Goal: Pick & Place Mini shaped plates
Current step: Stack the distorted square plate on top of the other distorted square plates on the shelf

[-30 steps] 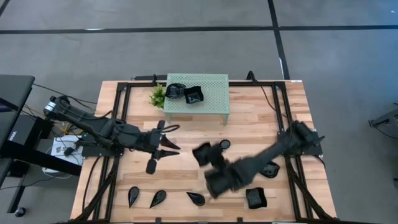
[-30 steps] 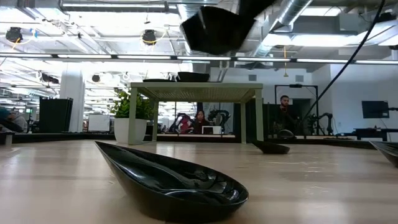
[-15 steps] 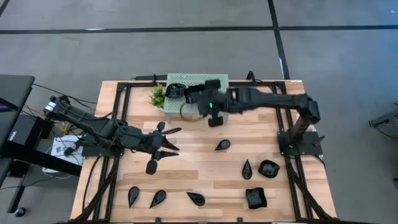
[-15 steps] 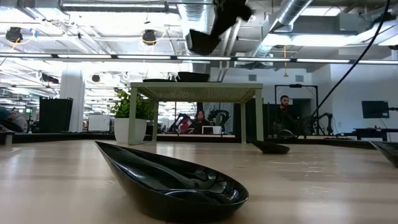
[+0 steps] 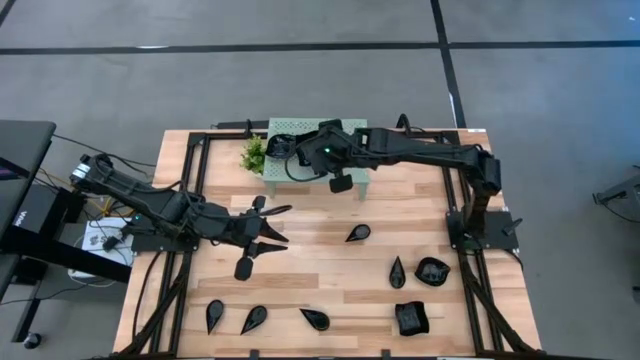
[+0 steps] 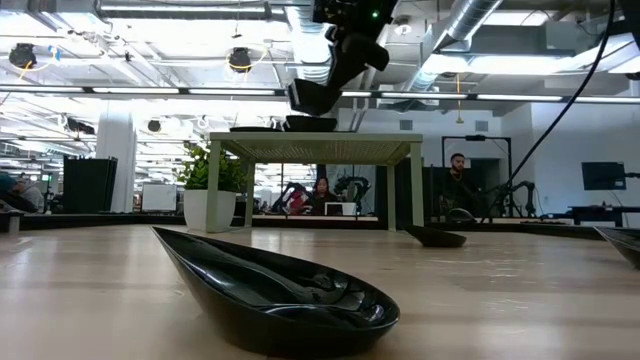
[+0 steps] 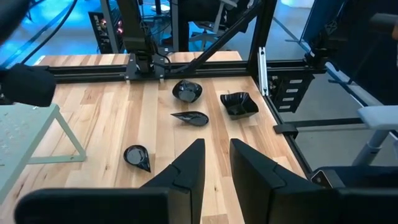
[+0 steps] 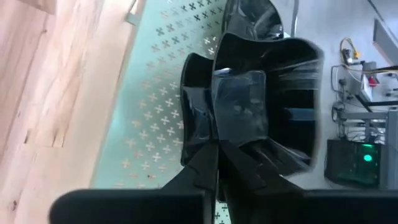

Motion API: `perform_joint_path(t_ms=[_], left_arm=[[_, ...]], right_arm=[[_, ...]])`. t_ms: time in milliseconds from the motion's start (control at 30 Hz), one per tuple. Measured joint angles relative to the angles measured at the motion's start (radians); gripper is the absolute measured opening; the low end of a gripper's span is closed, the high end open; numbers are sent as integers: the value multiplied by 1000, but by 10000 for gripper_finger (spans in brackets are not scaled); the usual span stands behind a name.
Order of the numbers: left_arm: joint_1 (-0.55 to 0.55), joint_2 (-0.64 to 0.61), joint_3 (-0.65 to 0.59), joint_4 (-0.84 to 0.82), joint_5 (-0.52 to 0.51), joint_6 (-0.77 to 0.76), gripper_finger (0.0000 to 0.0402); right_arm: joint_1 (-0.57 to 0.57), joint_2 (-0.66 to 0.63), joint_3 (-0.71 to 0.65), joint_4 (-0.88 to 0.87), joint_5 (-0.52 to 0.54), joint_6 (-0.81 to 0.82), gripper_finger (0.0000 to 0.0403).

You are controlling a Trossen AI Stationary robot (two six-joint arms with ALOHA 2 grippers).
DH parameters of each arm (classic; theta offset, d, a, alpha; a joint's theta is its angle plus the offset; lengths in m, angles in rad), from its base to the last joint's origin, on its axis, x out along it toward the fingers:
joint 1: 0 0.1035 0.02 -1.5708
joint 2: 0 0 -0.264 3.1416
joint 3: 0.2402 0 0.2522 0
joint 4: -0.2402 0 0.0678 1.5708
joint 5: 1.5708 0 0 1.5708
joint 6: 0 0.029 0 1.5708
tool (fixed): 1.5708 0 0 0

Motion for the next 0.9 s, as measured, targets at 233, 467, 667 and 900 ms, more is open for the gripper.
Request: perform_joint_path(t_ms=[233,467,667,900], left_arm=[[0,0,0,0,0,-40,76],[0,0,0,0,0,-53,76],[0,0,0,0,0,-53,76],[0,0,-9,3,0,-53,76]], right_arm=[[-6,0,0,2,5,34,50],[-8,0,0,5,6,152,79],[47,-4,1,-74,-45,278,80],[202,-22,2,-263,-74,387,80]])
